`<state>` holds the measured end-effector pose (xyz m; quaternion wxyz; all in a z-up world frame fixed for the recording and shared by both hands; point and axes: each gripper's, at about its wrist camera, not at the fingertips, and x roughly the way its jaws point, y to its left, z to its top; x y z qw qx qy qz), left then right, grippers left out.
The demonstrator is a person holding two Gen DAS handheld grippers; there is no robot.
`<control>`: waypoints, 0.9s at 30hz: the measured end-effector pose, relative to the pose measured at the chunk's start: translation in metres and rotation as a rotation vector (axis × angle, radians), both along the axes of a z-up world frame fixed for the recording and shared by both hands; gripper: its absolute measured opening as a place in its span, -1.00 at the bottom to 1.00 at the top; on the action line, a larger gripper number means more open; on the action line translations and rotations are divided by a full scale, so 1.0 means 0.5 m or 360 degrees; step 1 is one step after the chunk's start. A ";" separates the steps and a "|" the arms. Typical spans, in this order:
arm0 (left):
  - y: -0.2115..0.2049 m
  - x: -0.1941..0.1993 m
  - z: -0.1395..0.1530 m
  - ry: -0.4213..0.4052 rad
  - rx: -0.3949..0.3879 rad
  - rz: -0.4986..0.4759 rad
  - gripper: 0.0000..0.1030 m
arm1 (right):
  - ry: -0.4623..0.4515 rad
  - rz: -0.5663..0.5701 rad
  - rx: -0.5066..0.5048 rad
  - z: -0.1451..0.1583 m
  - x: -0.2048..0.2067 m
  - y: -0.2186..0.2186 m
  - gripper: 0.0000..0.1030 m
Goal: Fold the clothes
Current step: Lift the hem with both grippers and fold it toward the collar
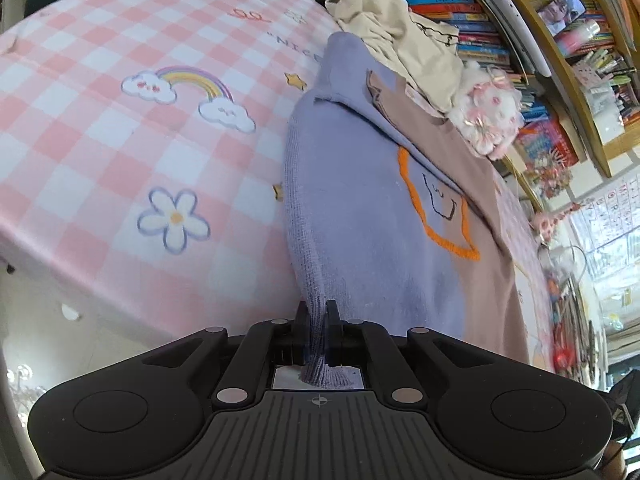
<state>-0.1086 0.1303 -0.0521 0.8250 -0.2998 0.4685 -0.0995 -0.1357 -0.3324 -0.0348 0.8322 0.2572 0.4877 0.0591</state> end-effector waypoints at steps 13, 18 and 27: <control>-0.001 -0.107 -0.006 0.0081 -0.0161 0.0045 -0.92 | 0.0107 0.0063 0.0098 0.011 -0.114 -0.041 -0.89; -0.004 -0.141 -0.003 0.0090 -0.0263 0.0107 -0.92 | 0.0100 0.0094 0.0168 0.023 -0.137 -0.064 -0.89; 0.001 -0.115 0.083 -0.0289 -0.0661 0.0357 -0.93 | -0.0242 -0.0006 0.0520 0.123 -0.082 -0.122 -0.89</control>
